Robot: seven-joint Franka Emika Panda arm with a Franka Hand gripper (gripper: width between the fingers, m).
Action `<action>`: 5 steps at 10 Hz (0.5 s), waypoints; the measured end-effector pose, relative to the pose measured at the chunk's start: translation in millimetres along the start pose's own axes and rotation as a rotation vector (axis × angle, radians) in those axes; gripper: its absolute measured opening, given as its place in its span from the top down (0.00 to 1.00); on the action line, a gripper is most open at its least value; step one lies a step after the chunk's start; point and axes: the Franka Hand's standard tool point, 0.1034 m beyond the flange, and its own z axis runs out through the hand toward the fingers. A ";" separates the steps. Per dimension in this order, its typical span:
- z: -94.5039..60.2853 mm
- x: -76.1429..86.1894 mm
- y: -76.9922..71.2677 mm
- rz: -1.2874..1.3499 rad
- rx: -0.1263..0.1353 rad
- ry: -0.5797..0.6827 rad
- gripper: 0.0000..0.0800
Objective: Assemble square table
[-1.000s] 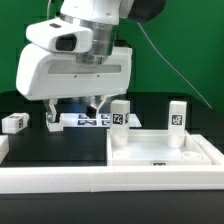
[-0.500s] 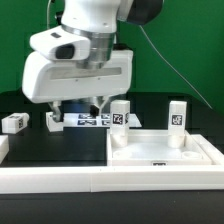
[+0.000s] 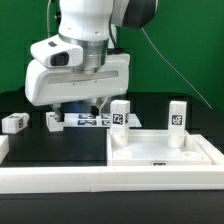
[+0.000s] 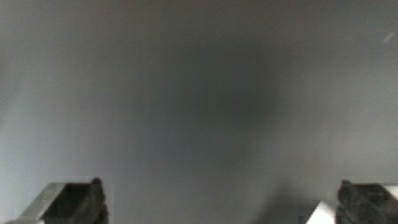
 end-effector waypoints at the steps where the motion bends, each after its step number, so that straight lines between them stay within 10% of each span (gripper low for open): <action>1: 6.1 -14.8 -7.3 0.008 0.017 -0.016 0.19; 5: 9.8 -19.9 -5.6 -0.007 0.018 -0.017 0.19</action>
Offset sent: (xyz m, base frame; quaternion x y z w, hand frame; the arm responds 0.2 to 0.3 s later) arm 0.0000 0.0000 0.0000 0.0000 0.0000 0.0000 1.0000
